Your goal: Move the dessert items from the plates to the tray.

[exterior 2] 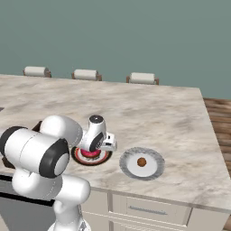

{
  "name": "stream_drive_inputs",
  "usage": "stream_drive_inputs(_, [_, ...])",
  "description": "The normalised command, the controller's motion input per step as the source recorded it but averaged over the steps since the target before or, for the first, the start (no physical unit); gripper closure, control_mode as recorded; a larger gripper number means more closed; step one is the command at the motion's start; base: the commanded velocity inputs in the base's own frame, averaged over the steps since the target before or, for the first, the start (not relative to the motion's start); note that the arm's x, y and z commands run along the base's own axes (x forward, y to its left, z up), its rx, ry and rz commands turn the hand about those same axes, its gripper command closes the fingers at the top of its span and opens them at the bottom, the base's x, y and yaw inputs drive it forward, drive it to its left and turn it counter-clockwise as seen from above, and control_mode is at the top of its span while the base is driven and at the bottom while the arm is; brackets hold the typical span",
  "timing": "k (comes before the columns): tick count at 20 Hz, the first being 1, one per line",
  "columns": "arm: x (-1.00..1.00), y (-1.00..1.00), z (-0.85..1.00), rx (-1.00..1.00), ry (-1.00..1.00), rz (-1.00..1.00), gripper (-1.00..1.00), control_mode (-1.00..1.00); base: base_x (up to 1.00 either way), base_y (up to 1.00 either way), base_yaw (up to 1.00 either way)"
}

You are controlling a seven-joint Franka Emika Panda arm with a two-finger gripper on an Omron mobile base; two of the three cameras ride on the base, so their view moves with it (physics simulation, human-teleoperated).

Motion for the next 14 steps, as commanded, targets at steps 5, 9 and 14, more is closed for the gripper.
stream_drive_inputs(5, [0.00, 0.00, 0.00, 0.00, 0.00, 0.00, 1.00, -1.00, 0.00, 0.00, 0.00])
stream_drive_inputs(9, [0.00, 0.00, 0.00, 0.00, 0.00, 0.00, 1.00, -1.00, 0.00, 0.00, 0.00])
stream_drive_inputs(14, [0.00, 0.00, 0.05, 0.00, 0.00, 0.00, 1.00, -1.00, 0.00, 0.00, 0.00])
